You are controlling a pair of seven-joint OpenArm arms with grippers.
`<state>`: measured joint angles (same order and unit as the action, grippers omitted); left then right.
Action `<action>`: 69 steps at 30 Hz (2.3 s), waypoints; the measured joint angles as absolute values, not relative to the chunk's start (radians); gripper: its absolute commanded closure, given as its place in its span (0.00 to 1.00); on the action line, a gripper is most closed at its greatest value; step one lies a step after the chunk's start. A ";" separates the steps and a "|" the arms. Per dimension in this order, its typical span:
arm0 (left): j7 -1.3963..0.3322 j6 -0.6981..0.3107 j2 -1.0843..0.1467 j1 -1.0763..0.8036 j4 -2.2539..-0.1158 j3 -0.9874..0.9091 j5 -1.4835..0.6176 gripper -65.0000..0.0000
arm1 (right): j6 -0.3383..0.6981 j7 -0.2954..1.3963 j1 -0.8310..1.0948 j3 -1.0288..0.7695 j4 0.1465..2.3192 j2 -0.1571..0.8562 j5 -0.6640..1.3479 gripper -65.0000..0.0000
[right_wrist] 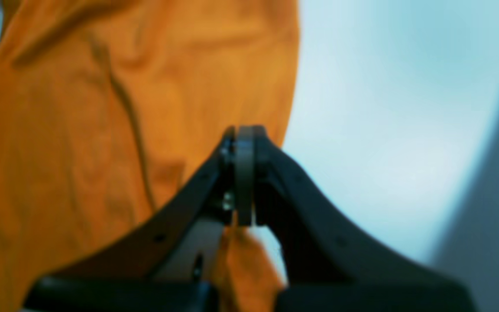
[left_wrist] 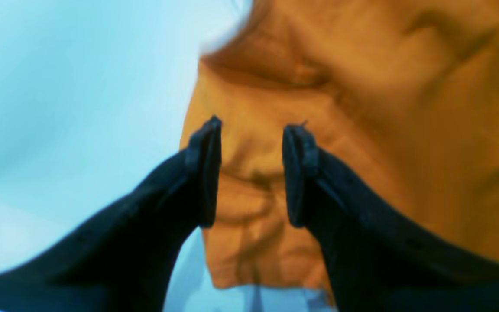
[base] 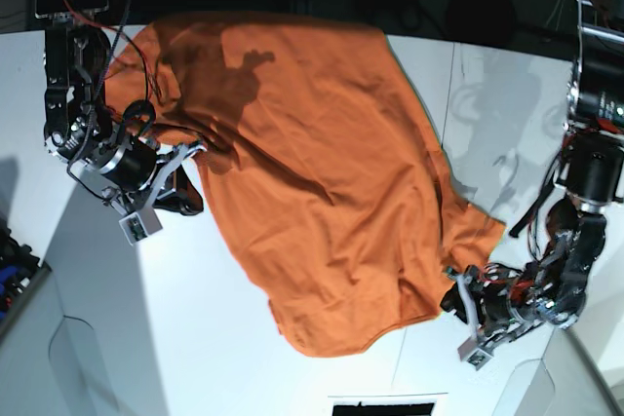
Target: Layout the t-shirt on the table in an organized manner, then fold the t-shirt properly
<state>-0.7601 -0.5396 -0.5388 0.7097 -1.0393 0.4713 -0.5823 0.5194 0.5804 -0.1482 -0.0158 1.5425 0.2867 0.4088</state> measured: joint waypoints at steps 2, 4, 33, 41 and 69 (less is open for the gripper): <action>-0.812 -0.591 -0.571 0.693 -1.094 0.472 -0.659 0.60 | 0.519 0.577 -0.202 -0.018 1.515 0.253 0.382 1.00; -0.838 -0.640 -0.593 0.654 -1.147 0.473 -0.734 0.60 | 0.519 0.550 -0.271 -0.017 1.455 0.213 0.368 1.00; -0.743 -0.717 -0.536 0.086 -1.468 0.466 -0.662 0.60 | 0.521 0.266 -0.652 0.220 0.709 0.058 -0.003 1.00; -0.680 -0.733 -0.591 0.161 -1.378 0.468 -0.612 0.60 | 0.532 0.286 -0.648 0.220 0.712 0.174 0.120 1.00; -0.838 -0.690 -0.390 0.675 -1.007 0.472 -0.758 0.60 | 0.492 0.500 -0.167 0.056 1.427 0.158 0.303 1.00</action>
